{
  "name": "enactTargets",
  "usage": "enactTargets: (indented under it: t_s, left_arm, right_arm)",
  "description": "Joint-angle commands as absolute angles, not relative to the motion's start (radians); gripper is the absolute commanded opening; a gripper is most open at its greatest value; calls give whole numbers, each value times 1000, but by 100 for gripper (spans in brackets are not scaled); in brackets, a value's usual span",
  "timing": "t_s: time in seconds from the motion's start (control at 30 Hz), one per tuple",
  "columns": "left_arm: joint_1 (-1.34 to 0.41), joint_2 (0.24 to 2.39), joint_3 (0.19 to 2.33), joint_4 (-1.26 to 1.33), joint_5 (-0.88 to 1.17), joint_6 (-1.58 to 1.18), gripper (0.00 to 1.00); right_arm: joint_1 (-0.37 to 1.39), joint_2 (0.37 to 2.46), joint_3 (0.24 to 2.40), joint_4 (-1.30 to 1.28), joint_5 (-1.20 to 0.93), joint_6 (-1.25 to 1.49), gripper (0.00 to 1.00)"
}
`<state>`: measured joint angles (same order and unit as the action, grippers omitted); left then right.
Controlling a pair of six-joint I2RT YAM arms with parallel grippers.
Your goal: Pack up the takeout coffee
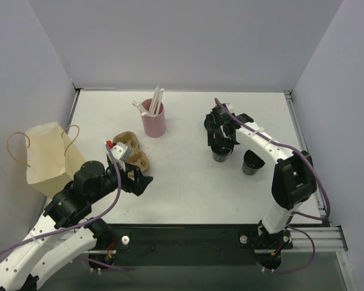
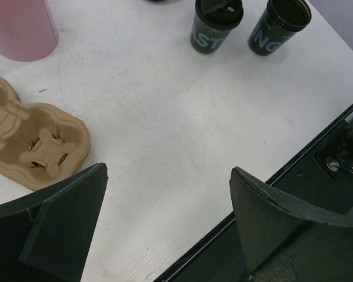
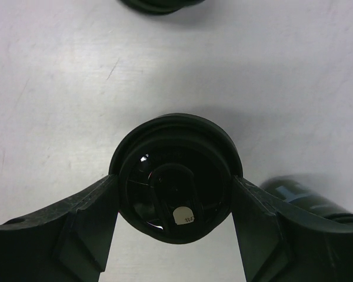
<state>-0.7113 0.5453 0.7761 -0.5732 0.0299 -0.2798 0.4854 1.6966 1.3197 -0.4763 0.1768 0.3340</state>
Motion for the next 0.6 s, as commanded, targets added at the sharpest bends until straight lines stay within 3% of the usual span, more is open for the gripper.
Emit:
enactTargets:
  t_s: [0.0,0.4,0.57]
  left_arm:
    - [-707,543,769,-523,25,-276,95]
    - [-707,551,767,-519,32,-276,95]
    - [-706,552,767,-522,25,-275,95]
  right_arm:
    - [394,1775,1376,-575,201,273,63]
    - [270,1867,1483,-577,206,268,70]
    - [265,1871,1517,-587,207,270,79]
